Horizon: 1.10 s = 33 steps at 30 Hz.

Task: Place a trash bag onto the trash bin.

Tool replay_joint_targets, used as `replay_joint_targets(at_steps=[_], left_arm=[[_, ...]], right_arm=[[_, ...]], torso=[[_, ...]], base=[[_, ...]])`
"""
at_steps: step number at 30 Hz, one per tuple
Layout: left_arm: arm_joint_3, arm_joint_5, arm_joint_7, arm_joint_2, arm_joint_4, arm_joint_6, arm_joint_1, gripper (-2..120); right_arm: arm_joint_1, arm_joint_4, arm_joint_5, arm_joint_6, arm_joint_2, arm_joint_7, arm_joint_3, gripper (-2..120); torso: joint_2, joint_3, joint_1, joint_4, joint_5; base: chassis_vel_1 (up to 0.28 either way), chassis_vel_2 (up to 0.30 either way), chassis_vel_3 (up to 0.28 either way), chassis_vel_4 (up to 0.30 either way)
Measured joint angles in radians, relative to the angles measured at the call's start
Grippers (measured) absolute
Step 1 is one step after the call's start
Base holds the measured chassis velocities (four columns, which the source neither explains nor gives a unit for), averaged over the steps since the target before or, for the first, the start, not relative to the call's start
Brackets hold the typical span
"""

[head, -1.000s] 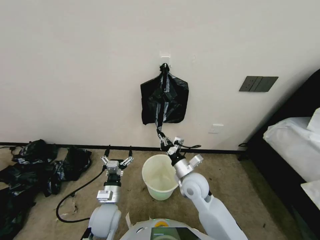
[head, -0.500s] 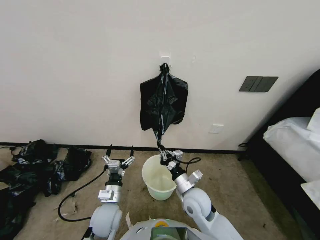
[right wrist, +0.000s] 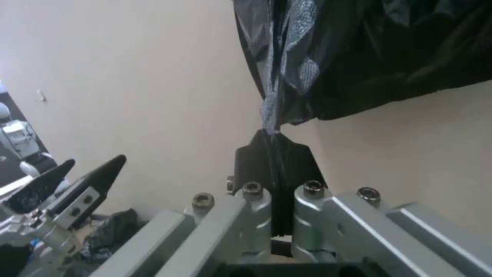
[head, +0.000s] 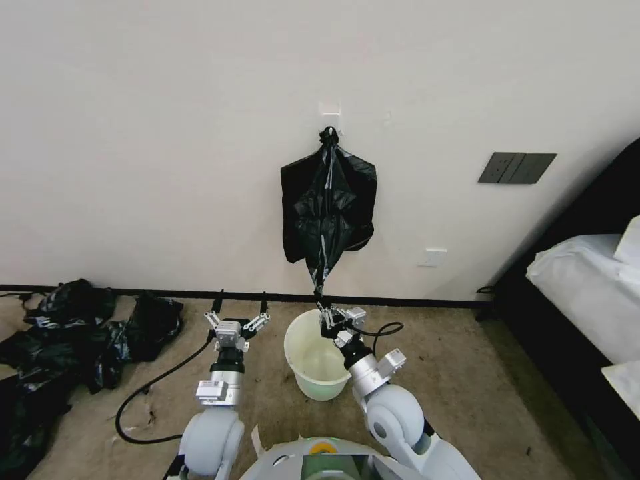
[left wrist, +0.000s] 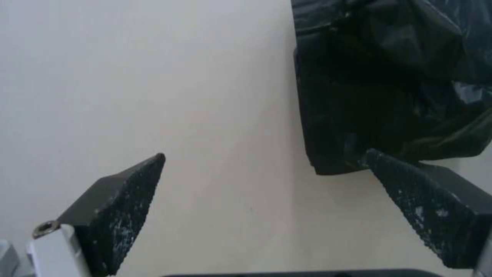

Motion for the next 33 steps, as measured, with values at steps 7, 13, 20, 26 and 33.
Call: replay_joint_targets(at_steps=[7,13,20,26,33], left_arm=[[0.004,-0.001,0.0,0.0,0.013,-0.001,-0.006,100],[0.01,-0.001,0.0,0.006,0.01,0.005,-0.014,100],[0.047,-0.102,0.0,0.123,-0.095,0.116,-0.106,100],[0.072,-0.233,-0.001,0.292,-0.148,0.193,-0.212,100],[0.209,-0.404,-0.028,0.572,-0.148,0.292,-0.477,100]], right_arm=[[0.001,-0.021,-0.05,0.018,-0.024,-0.003,-0.023,0],[0.036,-0.02,-0.049,0.015,-0.011,0.006,-0.017,0],[0.151,0.003,0.036,-0.034,0.043,0.057,0.064,0],[0.168,-0.02,-0.027,-0.033,0.045,0.061,0.08,0],[0.191,-0.065,-0.132,-0.017,0.062,0.06,0.074,0]], torso=[[0.0,0.0,0.0,0.0,0.0],[0.0,0.0,0.0,0.0,0.0001],[0.0,0.0,0.0,0.0001,-0.0001],[0.0,0.0,0.0,-0.0001,-0.0001],[0.0,0.0,0.0,0.0001,-0.0001]], base=[[0.0,0.0,0.0,0.0],[0.0,0.0,0.0,0.0],[0.0,0.0,0.0,0.0],[0.0,0.0,0.0,0.0],[0.0,0.0,0.0,0.0]])
